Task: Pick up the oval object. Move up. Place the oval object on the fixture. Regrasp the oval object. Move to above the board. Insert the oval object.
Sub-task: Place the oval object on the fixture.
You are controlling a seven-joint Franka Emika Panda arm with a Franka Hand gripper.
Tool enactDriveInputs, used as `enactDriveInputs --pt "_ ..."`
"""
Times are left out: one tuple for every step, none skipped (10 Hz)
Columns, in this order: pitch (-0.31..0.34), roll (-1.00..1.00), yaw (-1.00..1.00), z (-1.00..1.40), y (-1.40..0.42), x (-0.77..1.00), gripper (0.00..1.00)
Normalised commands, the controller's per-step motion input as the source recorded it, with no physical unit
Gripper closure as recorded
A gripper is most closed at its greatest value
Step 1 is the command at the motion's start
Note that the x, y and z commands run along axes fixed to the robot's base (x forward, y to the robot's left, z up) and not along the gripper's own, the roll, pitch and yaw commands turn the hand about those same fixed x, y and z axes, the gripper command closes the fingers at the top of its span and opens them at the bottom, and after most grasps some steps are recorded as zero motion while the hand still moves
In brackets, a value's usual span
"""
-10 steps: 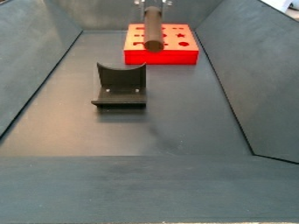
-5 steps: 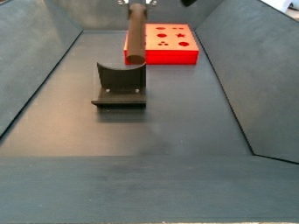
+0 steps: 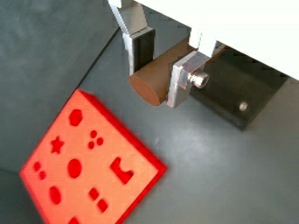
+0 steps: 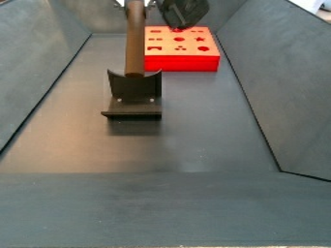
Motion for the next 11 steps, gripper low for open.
enactDriveInputs --pt "0.106 -0.95 -0.17 -0.01 0.05 0.08 1.0" --pt "0.052 -0.69 -0.17 -0.01 0.04 0.05 1.0" --pt "0.027 -0.5 -0.17 -0.02 0.04 0.06 1.0" --pt "0.011 -0.27 -0.15 -0.01 0.03 0.07 1.0" --pt "0.001 -0.21 -0.14 0.0 0.03 0.07 1.0" --pt "-0.015 -0.14 0.03 -1.0 0.13 0.09 1.0" --pt "-0.021 -0.14 0.04 -1.0 0.13 0.09 1.0" --pt "-0.026 -0.13 0.03 -1.0 0.11 0.1 1.0" --pt "-0.011 -0.09 0.02 -1.0 0.1 0.1 1.0" --pt "-0.008 -0.07 0.01 -1.0 0.09 0.11 1.0" --pt "-0.003 -0.07 0.0 -0.97 0.08 0.11 1.0"
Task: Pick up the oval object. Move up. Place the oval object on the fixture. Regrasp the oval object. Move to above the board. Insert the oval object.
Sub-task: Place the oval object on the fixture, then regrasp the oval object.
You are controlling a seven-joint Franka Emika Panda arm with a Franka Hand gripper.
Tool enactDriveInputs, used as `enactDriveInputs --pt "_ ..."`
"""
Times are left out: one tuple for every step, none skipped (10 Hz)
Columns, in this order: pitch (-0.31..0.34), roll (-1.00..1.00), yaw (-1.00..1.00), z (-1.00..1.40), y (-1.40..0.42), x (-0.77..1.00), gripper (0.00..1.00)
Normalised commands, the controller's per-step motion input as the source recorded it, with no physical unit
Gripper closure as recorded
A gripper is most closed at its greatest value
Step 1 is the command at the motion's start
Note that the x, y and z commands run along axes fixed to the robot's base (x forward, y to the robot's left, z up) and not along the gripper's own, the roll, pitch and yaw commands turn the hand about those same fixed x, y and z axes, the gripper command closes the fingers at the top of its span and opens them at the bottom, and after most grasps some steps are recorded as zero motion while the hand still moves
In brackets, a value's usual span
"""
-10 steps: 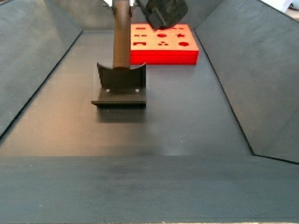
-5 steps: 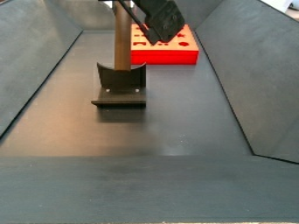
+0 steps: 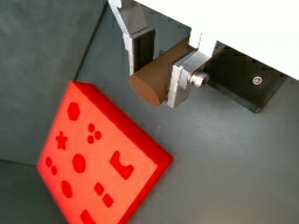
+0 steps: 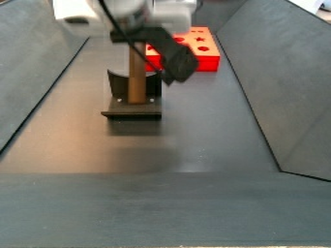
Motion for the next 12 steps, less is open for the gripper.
enactDriveInputs --pt "0.001 -0.08 -0.01 -0.74 0.06 0.1 1.0" --pt "-0.004 -0.08 -0.02 -0.57 0.04 0.08 1.0" --pt "-0.015 -0.07 -0.03 -0.37 0.04 0.06 1.0" --pt "-0.035 -0.05 -0.03 -0.3 0.09 0.06 1.0" --pt "-0.04 -0.05 -0.03 -0.29 0.1 0.06 1.0" --pt "-0.041 -0.05 -0.03 -0.29 0.1 0.06 1.0" --pt "-0.041 -0.05 -0.03 -0.29 0.1 0.06 1.0" --pt "-0.041 -0.05 -0.03 -0.29 0.1 0.06 1.0" --pt "-0.041 -0.05 -0.03 -0.29 0.1 0.06 1.0" --pt "0.0 0.0 0.0 0.0 0.0 0.0 0.0" --pt "0.009 0.0 -0.03 1.0 0.0 0.0 0.0" --pt "0.012 0.0 -0.03 1.0 0.0 -0.01 0.0"
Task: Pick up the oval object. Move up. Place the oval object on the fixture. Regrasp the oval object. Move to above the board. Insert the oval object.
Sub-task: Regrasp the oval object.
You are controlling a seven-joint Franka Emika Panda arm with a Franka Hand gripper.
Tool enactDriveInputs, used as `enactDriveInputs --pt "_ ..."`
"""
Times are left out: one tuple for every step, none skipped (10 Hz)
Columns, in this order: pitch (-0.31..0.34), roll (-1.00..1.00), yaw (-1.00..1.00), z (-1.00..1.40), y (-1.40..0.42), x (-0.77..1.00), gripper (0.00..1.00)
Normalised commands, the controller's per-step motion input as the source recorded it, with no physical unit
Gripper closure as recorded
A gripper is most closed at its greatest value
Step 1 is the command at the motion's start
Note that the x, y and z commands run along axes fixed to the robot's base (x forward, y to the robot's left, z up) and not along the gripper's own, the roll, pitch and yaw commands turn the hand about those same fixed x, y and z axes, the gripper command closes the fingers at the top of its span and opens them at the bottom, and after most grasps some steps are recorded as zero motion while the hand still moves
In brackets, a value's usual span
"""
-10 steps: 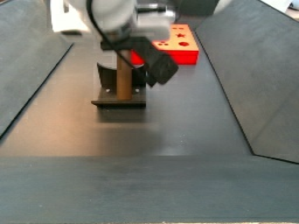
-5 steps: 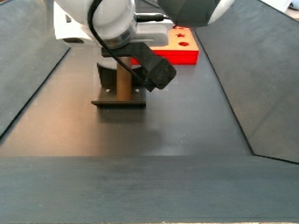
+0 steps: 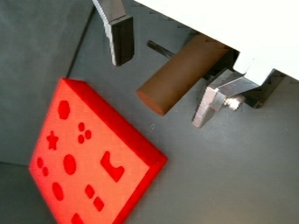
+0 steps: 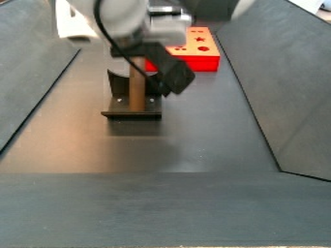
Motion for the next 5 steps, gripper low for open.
enactDriveInputs --pt "0.016 0.02 -0.01 1.0 0.01 -0.02 0.0" --pt "0.018 0.02 -0.01 1.0 0.01 -0.03 0.0" --pt "0.02 0.03 0.0 1.0 0.01 -0.03 0.0" --pt "0.024 0.03 0.0 0.83 0.01 -0.04 0.0" --pt "0.035 0.04 0.0 0.57 0.01 -0.04 0.0"
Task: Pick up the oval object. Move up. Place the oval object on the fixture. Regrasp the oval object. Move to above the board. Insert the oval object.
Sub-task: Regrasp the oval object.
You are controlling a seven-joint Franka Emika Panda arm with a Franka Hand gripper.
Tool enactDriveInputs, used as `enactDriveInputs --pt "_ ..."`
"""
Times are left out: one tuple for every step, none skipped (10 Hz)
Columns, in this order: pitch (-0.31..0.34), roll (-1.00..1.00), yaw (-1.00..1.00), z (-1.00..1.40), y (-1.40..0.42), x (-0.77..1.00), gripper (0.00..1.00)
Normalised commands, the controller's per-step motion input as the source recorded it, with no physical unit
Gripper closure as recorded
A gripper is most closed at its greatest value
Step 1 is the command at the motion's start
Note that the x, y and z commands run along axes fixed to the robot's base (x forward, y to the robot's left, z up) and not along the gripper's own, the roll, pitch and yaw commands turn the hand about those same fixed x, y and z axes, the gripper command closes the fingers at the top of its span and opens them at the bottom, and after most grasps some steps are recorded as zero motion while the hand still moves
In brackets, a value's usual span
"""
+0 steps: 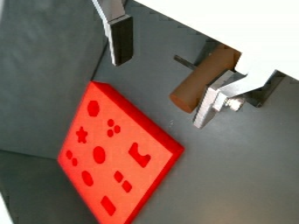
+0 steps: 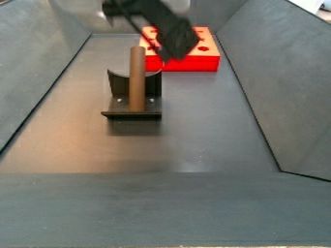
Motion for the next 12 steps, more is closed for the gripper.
enactDriveInputs --pt "0.042 0.04 0.0 0.45 0.01 -0.03 0.0" --pt "0.052 0.03 -0.01 0.18 0.01 -0.02 0.0" --pt "-0.004 -0.01 -0.01 0.0 0.0 -1.0 0.0" --pt "-0.04 0.0 -0.03 0.01 0.0 -1.0 0.0" --pt "-0.057 0.01 -0.03 0.02 0.0 -1.0 0.0" --pt "-0.075 0.01 -0.03 0.02 0.0 -1.0 0.0" --pt "-0.088 0.02 -0.02 0.01 0.0 -1.0 0.0" --pt "-0.106 0.02 0.0 0.02 0.0 -1.0 0.0" --pt "-0.114 0.03 0.01 0.02 0.0 -1.0 0.0" --pt "-0.127 0.04 0.03 0.01 0.0 -0.9 0.0" --pt "-0.134 0.04 0.03 0.01 -0.01 -0.76 0.0" --pt "-0.141 0.05 0.05 0.0 -0.01 -0.58 0.0"
